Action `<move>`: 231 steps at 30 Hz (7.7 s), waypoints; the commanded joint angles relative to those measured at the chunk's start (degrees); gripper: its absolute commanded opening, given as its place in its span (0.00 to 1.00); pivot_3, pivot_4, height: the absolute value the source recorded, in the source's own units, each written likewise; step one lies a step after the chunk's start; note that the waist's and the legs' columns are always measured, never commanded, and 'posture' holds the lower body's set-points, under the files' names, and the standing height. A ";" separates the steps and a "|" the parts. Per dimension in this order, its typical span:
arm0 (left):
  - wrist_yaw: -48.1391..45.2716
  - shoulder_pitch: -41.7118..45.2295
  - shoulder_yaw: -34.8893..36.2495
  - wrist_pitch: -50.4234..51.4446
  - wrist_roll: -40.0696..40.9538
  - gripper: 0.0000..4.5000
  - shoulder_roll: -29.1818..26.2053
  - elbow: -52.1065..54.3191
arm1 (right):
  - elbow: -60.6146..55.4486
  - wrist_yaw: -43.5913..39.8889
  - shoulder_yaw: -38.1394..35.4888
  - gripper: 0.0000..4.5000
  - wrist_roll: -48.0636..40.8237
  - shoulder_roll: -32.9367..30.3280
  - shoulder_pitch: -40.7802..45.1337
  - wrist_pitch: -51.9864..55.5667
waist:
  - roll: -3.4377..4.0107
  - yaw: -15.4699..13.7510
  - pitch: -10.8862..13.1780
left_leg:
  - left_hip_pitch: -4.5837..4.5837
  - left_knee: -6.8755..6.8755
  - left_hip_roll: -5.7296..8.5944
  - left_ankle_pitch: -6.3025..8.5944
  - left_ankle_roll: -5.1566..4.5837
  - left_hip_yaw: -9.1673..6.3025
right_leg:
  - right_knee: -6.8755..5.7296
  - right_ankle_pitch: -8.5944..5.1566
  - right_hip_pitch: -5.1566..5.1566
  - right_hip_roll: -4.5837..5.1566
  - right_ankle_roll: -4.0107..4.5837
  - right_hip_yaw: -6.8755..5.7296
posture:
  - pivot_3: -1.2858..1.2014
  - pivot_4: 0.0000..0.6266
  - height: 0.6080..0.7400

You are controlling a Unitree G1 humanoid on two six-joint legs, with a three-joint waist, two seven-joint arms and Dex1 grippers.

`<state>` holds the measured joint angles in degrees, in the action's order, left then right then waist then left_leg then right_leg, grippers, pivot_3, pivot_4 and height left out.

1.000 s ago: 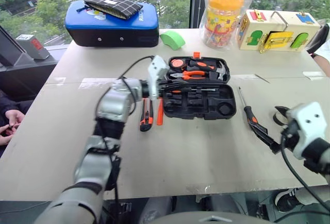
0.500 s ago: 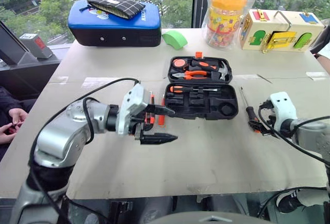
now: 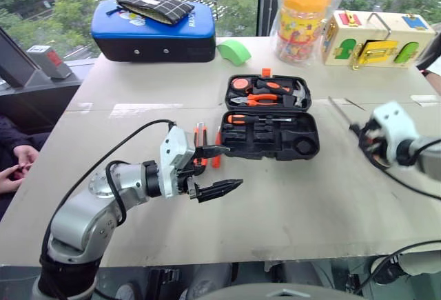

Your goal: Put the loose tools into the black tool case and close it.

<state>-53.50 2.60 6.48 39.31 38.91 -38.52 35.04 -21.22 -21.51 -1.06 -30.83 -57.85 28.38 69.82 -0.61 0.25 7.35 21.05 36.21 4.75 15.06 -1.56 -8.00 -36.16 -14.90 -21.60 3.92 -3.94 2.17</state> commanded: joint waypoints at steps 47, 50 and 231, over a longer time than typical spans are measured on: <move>1.60 -17.60 17.01 -13.61 3.72 1.00 -1.07 0.35 | 41.10 -58.82 15.82 0.49 24.43 21.69 22.72 -51.85 | -0.13 0.56 0.04 | -0.24 -0.79 -0.01 -0.11 0.25 0.04 | 0.40 0.05 -0.07 0.08 0.12 0.17 | 0.52 0.24 1.00; 0.99 -17.19 16.47 -13.82 3.38 1.00 -1.26 0.00 | 32.80 -52.01 11.88 0.19 21.42 24.02 16.99 -47.16 | -0.18 0.43 0.00 | -0.24 -0.80 -0.01 -0.10 0.24 0.04 | 0.39 0.05 -0.08 0.09 0.12 0.20 | 0.52 0.24 1.00; 29.52 26.13 -5.05 23.73 -15.11 0.07 15.34 -13.57 | -31.41 -19.59 -14.81 1.00 -6.95 13.12 -41.87 -41.16 | -0.59 -2.60 -0.16 | 0.18 -0.01 0.09 -0.17 0.34 -0.42 | 0.23 0.07 0.03 0.08 0.04 -0.48 | 0.52 0.24 1.00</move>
<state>-20.70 27.54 -2.50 65.67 20.59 -22.90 19.57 -50.87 -41.32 -13.56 -36.82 -44.66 -13.11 29.40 -1.20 -2.35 7.19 21.25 36.21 4.85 14.88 -1.22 -8.43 -35.91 -14.83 -21.59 4.01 -3.89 1.65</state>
